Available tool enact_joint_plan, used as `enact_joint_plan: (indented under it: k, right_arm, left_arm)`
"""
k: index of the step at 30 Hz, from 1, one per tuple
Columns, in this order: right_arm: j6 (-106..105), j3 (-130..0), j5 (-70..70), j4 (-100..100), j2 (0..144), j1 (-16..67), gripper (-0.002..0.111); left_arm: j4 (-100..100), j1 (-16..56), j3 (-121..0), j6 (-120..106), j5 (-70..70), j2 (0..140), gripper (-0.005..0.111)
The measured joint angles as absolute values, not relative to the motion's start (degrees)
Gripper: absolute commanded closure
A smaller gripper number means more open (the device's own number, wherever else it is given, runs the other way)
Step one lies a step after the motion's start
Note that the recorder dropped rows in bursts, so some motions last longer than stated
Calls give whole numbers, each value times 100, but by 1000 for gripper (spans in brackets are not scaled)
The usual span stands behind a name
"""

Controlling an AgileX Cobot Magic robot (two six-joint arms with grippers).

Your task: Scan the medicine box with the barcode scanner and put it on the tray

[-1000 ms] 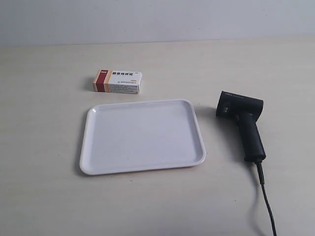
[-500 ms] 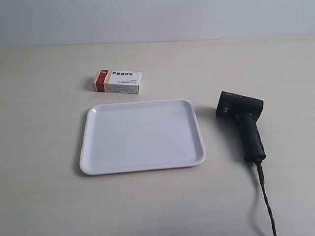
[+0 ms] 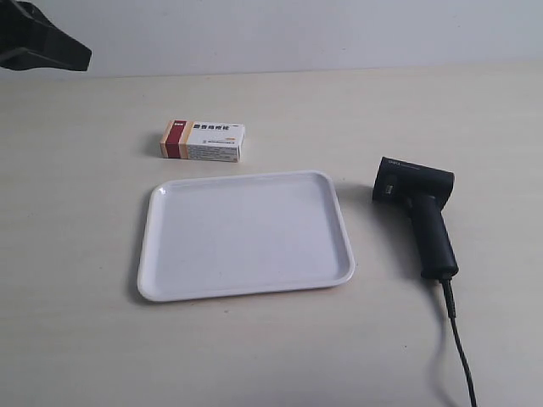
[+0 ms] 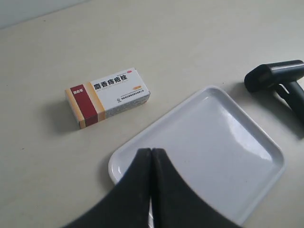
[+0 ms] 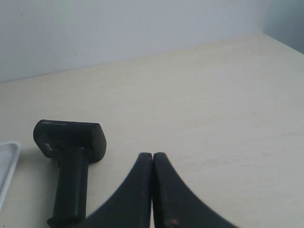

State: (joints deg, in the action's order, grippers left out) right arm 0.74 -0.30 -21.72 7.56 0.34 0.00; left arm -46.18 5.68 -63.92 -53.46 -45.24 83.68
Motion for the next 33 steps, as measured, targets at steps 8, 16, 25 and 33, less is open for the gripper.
enact_joint_plan:
  k: [8,16,25,33]
  right_arm:
    - [74,-30,-2172,756,34,0,108]
    - [154,-30,-1696,1010,34,0,108]
    - [461,-30,0,3778,34,0,108]
    - [450,-70,1145,3815,34,0,108]
  left_arm:
    - [-4641,568,-6392,-5346,-4468,8440,107]
    - [-4713,568,-6392,-5346,-4468,8472,107]
    - [-4919,568,-6392,-5346,-4460,8472,107]
    - [-5051,568,-6392,-5356,-4460,8524,107]
